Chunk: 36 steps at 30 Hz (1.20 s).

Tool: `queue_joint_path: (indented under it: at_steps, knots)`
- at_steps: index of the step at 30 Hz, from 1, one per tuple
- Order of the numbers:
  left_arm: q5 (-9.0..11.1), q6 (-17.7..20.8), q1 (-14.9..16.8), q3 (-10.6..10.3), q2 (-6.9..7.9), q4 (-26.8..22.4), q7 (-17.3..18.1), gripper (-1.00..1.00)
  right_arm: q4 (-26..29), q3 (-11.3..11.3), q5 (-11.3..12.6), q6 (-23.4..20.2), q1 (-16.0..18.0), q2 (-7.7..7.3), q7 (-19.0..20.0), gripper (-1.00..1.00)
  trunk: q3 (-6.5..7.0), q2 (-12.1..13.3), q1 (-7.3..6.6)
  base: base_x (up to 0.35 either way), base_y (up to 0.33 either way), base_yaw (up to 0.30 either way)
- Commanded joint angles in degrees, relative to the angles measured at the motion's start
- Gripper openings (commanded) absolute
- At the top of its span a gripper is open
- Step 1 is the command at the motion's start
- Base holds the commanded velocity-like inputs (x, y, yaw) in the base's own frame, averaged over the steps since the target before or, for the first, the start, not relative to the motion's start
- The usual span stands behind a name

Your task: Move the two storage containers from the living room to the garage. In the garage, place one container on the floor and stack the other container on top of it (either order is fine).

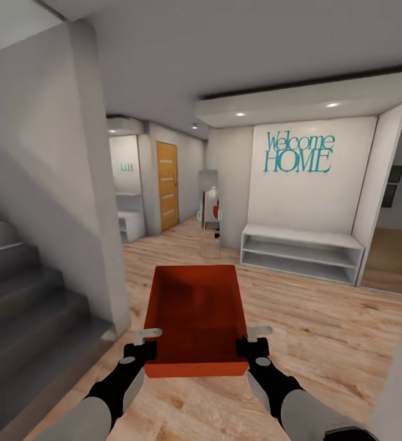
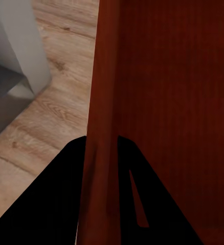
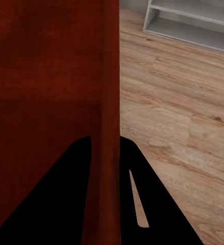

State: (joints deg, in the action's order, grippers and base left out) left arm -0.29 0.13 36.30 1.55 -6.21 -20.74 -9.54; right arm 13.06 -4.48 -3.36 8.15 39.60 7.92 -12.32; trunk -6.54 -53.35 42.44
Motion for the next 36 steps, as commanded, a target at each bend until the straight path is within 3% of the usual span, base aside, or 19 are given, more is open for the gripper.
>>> queue_joint_path:
  at_steps: [1,36]
  knots:
    - [-0.06,0.05,0.0,0.05,2.61,0.09,-0.39,-1.0,0.13,1.04,-0.84,0.17,0.11,-0.1,-0.51,-1.0,-0.08,-0.05,0.04,0.323,0.0,0.007]
    - [-0.06,0.05,0.0,0.05,2.55,0.09,-0.39,-1.0,0.13,1.05,-0.85,0.38,0.11,-0.17,-0.51,-1.0,-0.08,-0.05,0.04,0.323,0.0,0.0]
